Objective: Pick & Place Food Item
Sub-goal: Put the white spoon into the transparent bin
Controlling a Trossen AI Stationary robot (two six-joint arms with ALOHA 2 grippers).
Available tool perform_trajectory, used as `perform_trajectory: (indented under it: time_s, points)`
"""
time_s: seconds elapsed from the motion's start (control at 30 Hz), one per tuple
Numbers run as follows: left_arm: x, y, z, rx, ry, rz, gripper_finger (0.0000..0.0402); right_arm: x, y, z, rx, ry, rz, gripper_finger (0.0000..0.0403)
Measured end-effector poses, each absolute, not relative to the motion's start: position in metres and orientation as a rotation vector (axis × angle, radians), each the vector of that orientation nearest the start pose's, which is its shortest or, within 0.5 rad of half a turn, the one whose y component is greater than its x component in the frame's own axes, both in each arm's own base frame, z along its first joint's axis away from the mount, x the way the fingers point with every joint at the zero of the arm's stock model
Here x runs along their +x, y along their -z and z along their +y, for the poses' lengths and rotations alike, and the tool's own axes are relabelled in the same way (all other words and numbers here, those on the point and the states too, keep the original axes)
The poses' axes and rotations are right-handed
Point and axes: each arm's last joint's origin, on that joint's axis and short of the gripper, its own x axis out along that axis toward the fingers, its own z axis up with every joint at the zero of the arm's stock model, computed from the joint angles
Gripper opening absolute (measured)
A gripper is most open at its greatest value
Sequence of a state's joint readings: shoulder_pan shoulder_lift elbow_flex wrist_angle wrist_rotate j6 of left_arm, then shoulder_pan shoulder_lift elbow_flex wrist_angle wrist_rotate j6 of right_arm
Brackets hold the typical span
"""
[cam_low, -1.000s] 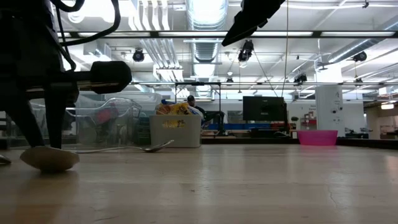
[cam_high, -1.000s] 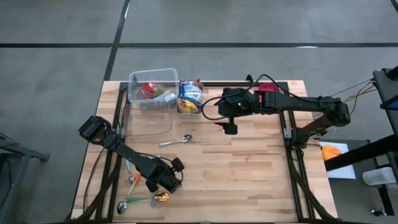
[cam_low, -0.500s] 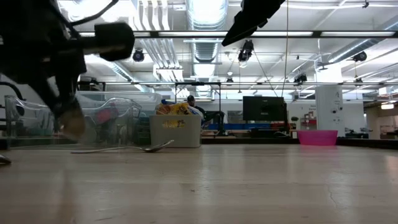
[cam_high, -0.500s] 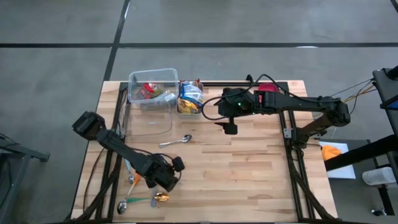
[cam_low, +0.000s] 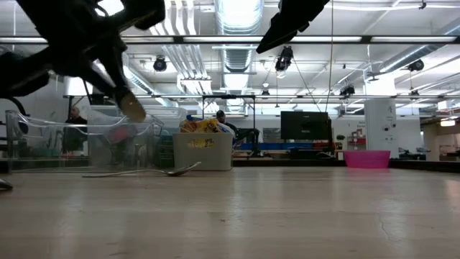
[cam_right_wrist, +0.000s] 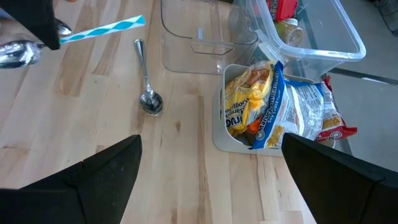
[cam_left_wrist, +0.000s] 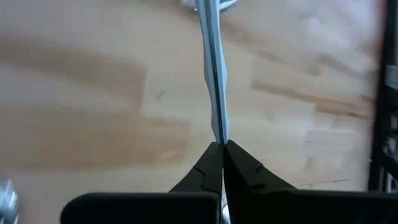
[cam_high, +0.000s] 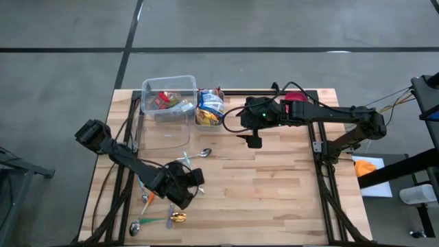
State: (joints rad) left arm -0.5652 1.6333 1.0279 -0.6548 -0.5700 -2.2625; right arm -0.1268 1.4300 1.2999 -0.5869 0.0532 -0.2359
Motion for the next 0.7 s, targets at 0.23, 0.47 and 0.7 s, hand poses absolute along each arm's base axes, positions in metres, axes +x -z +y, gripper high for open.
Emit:
perform_trajectory:
  time_s: [0.23, 0.47, 0.7]
  points:
    - [0.263, -0.202, -0.143, -1.026, -0.893, 0.417, 0.0001, 0.304, -0.329, -0.040, -0.199, 0.087, 0.734, 0.0384]
    - [0.252, -0.227, -0.133, -0.877, -0.854, 0.363, 0.0001, 0.304, -0.329, -0.040, -0.199, 0.087, 0.734, 0.0384]
    - [0.227, -0.243, -0.112, -0.893, -0.999, 0.202, 0.0001, 0.304, -0.329, -0.040, -0.199, 0.086, 0.734, 0.0384]
